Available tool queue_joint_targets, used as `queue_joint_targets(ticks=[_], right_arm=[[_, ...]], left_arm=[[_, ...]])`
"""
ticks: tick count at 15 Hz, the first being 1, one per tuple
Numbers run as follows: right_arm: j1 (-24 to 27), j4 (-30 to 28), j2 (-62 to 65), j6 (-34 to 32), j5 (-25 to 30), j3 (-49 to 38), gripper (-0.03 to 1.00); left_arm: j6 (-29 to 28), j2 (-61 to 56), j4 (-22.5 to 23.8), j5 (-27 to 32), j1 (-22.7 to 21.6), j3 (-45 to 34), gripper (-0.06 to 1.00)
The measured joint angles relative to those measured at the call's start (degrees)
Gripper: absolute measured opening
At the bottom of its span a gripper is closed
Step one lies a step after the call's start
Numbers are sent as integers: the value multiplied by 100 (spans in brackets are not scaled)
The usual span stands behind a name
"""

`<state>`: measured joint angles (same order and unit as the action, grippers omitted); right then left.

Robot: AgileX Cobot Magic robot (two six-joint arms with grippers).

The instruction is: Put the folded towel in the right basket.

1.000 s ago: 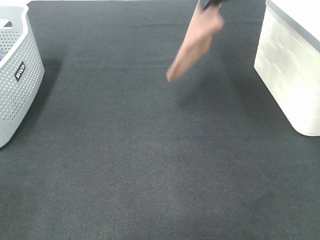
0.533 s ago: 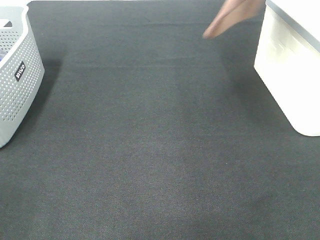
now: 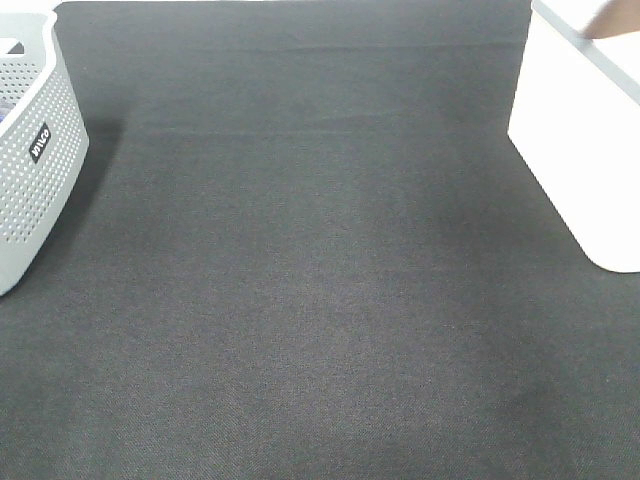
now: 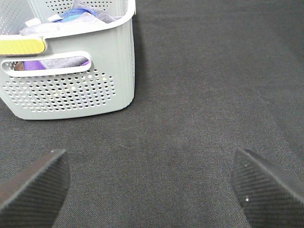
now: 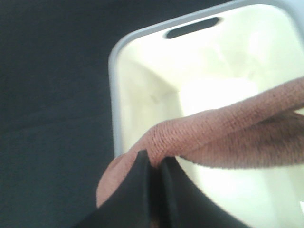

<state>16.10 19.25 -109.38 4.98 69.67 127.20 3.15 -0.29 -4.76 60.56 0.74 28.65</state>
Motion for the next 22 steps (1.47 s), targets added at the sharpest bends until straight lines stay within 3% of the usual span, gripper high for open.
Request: queue_joint_targets(ticks=[5,8,11,13,16,22], right_arm=[[97,-34,-498,-57,6,0,1],[97,-292,-842,-115,0,0,21],[97,-367,-922,-138,-6,0,52],[52,-390,-917,-143,-6,0,64],[-160,-567,-882,-143,-6,0,66],[-1438,-1083,-258,-252,0,0,66]], left_arm=[[0,0,0,0,0,0,88],[0,0,0,0,0,0,88],[0,0,0,0,0,0,88],[0,0,0,0,0,0,88],[0,0,0,0,0,0,88],[0,0,0,0,0,0,88]])
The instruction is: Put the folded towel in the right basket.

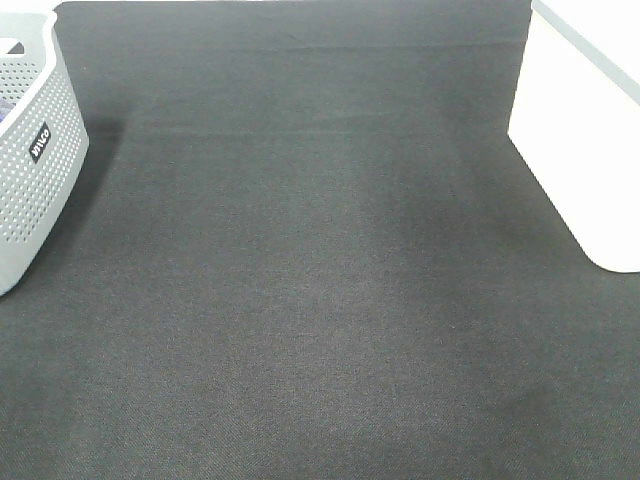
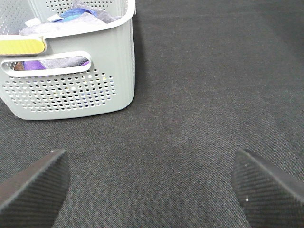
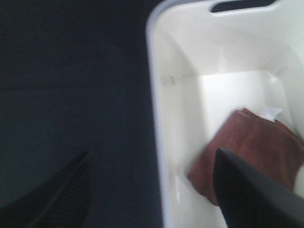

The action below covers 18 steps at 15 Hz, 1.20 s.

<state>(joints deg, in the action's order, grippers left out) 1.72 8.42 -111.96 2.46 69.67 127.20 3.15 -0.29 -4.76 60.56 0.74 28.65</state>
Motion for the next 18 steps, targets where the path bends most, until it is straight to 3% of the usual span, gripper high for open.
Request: queue_joint_targets(ticks=[3,5,9,14,18], right_arm=[[-338,-6,458,0,0,-178,67],[-384,-23,1003,0,-6,-814,67],[-390,-63,2733,0,-11,-3398,67],[-390,-510,5197,-138,-11,-6801,67],[-390,-636,6652,-206,0,-8147,67]], left_arm=[[0,0,0,0,0,0,88],[0,0,0,0,0,0,88],[0,0,0,0,0,0,88],[0,0,0,0,0,0,88],[0,0,0,0,0,0,88]])
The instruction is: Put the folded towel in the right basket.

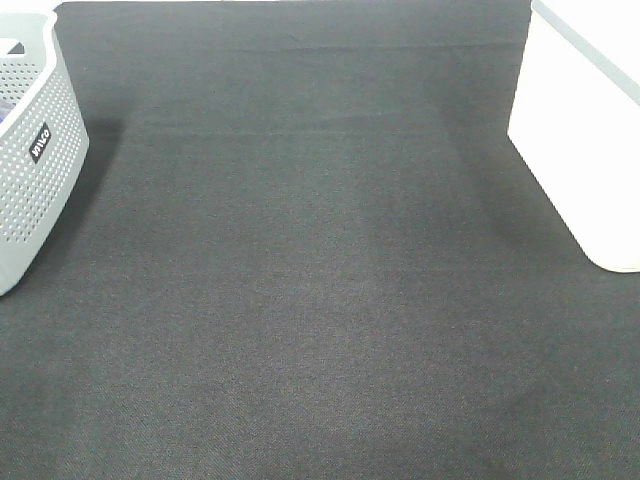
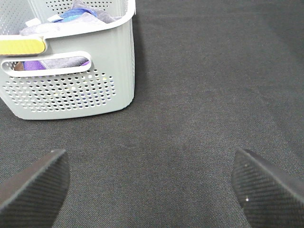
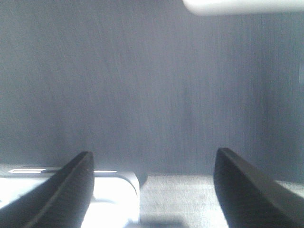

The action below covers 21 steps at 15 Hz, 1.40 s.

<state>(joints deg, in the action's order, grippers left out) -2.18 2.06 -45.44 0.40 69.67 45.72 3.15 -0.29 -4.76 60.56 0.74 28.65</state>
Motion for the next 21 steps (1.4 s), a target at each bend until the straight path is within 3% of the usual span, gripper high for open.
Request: queue_joint_targets(ticks=[3,7,9,15,21], right_arm=[[0,-17,1782,0,17,-934,67],[0,-115,3627,11,23,-1392,67],[0,-120,4418,63,-275,-1404,67],[0,-97,4584,63,-819,-1684,67],[0,-115,4584,63,-837,-1702,67]], left_arm=[[0,0,0,0,0,0,88],[0,0,0,0,0,0,88],[0,0,0,0,0,0,88],[0,0,0,0,0,0,88],[0,0,0,0,0,0,88]])
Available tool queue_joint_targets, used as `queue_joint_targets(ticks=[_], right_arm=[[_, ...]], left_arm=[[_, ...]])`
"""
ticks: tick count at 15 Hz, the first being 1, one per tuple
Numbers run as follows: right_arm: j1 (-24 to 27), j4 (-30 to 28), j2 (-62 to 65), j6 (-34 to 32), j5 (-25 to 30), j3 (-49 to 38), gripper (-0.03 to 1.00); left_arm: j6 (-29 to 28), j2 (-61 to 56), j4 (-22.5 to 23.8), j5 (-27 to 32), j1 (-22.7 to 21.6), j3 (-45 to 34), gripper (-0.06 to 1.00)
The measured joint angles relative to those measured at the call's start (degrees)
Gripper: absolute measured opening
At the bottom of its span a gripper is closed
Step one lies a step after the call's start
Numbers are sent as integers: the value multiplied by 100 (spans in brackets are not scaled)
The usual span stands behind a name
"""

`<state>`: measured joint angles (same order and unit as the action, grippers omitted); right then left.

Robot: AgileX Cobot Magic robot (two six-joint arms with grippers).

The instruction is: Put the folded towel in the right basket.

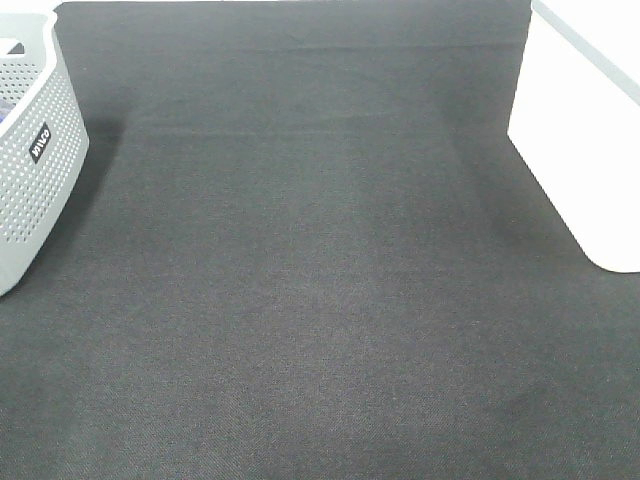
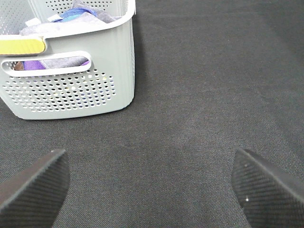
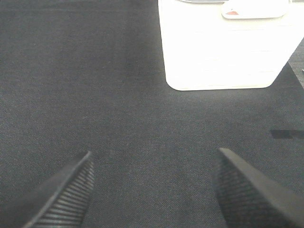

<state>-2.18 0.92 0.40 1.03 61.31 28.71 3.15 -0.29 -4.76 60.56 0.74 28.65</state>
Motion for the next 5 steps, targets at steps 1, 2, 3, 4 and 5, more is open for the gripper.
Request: queue_joint_targets(ticks=[1,2,3,4,5], right_arm=[[0,0,0,0,0,0,67],[0,0,0,0,-6,0,67],[0,0,0,0,-6,0,67],[0,0,0,0,-6,0,67],[0,-6,0,0,-6,0,67]], left_arm=[[0,0,0,0,0,0,88],[0,0,0,0,0,0,88],[0,0,0,0,0,0,88],[0,0,0,0,0,0,88],[0,0,0,0,0,0,88]])
